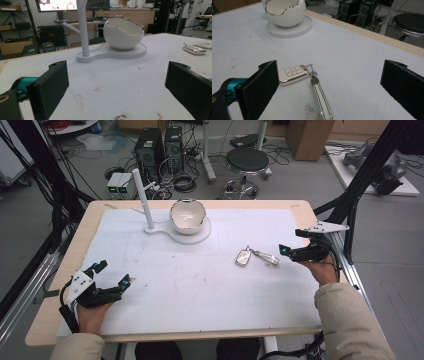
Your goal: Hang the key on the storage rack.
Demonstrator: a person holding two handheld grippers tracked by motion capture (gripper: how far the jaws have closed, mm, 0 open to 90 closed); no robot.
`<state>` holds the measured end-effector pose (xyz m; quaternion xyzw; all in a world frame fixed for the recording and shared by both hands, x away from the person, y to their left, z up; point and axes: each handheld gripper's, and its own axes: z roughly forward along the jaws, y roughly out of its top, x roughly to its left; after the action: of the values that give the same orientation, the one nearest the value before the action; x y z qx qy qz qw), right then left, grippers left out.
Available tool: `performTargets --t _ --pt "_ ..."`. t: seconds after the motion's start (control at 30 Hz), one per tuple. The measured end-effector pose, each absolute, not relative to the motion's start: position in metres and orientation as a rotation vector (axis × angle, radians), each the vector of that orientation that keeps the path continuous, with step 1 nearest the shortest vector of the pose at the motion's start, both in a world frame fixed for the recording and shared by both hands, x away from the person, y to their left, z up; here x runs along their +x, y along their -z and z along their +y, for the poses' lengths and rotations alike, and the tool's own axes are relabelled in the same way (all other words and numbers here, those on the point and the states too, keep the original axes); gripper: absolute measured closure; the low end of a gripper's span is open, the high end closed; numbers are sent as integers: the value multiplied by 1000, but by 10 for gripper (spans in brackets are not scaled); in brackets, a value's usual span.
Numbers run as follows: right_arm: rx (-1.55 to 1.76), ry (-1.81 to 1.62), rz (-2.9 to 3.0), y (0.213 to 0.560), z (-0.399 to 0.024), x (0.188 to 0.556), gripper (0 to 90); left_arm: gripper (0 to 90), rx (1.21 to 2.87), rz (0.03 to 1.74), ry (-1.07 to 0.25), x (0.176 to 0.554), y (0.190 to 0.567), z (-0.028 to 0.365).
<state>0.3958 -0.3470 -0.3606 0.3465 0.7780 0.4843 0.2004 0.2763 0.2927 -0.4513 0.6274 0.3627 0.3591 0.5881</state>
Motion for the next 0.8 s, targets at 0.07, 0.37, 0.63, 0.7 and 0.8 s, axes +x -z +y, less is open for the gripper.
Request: performTargets --t 0.07,0.37,0.63,0.7,0.8 --pt "972 -1309 2224 358 -346 404 11 55 1462 845 -838 276 451 293" --pt "953 -1132 2368 361 -340 424 11 55 1465 847 -831 277 451 293" --pt "945 -967 2526 373 -333 440 11 55 1481 845 -829 278 451 292" --pt "921 -918 2560 376 -329 442 11 55 1477 849 -827 278 451 292" --pt "871 -812 2643 381 -319 447 11 55 1483 849 -828 278 451 292"
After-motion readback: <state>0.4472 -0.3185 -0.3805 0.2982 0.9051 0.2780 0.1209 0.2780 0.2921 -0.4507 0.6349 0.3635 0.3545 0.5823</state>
